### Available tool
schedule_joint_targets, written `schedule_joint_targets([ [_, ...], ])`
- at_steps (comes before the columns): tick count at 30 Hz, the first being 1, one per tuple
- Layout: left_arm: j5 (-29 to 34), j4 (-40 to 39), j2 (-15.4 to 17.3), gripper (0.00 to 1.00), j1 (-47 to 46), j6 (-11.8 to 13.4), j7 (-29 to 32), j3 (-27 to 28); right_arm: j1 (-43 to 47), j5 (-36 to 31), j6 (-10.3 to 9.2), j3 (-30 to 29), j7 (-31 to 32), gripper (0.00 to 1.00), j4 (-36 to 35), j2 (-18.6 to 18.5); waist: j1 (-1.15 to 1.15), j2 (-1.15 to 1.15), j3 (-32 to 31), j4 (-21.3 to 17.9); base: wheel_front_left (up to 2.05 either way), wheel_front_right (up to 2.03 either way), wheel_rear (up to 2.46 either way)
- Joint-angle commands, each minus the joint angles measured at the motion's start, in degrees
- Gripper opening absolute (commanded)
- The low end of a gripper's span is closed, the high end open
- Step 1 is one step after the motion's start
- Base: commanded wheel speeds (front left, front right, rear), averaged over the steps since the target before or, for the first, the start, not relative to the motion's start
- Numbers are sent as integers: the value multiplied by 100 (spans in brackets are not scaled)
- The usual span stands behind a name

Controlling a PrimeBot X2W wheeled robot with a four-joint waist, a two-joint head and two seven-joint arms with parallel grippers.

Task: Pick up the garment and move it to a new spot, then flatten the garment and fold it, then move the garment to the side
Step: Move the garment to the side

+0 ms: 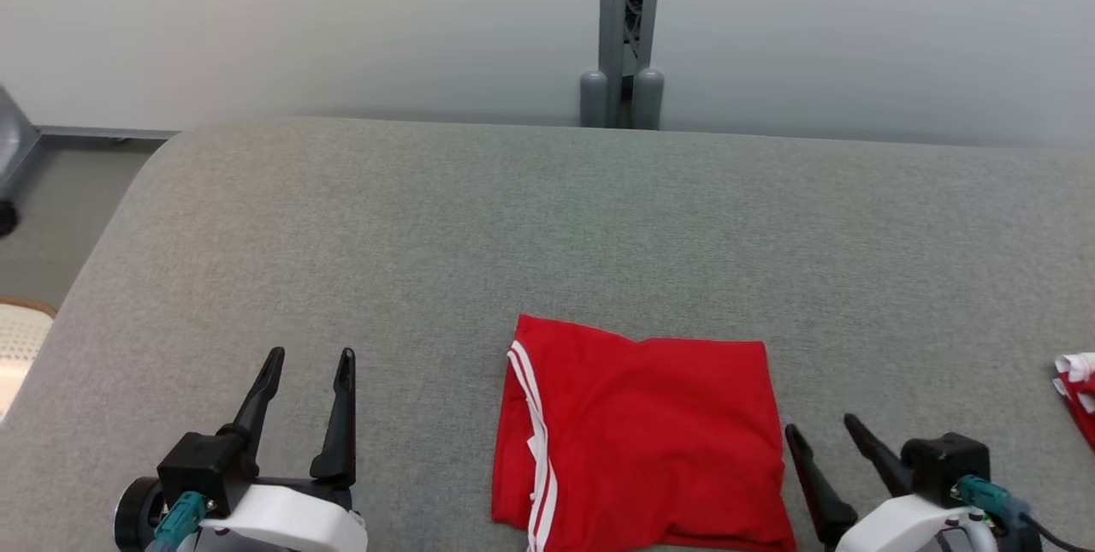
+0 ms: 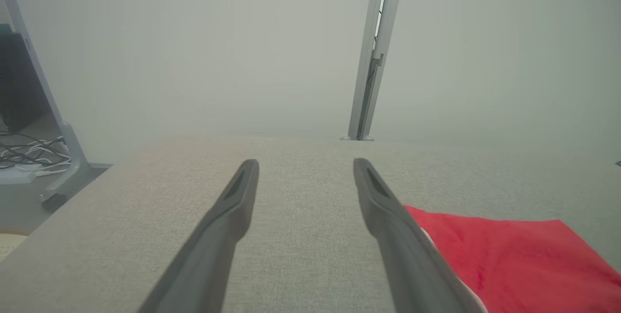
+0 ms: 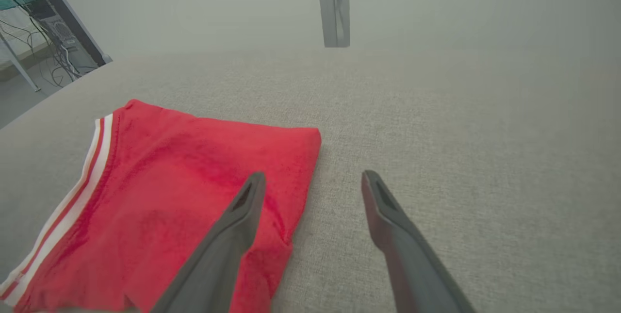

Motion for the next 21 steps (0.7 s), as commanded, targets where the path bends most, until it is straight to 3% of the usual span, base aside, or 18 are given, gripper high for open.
schedule_joint_targets([
  [1,-17,36,2,100,-93,-31,-38,-8,-92,48,-2,47,-29,100,162,-37,0,0,74,165,0,0,0],
  [13,-43,260,-82,100,-283,-90,-180,-22,-928,430,-2,499,-262,100,2260,145,0,0,266,365,0,0,0],
  [14,-43,267,-79,100,-289,-88,-178,-19,-987,470,-2,565,-298,84,2347,152,0,0,272,352,0,0,0],
  [15,-42,269,-77,100,-300,-89,-183,-17,-1041,505,-2,628,-334,36,2424,160,0,0,280,339,0,0,0],
  [16,-38,272,-74,100,-315,-95,-184,-22,-1092,544,-2,700,-401,0,2479,166,0,0,288,326,0,0,0],
  [21,-22,265,-42,100,-387,-98,-208,-15,-1334,462,-2,867,-751,0,2566,142,0,0,333,189,0,0,0],
])
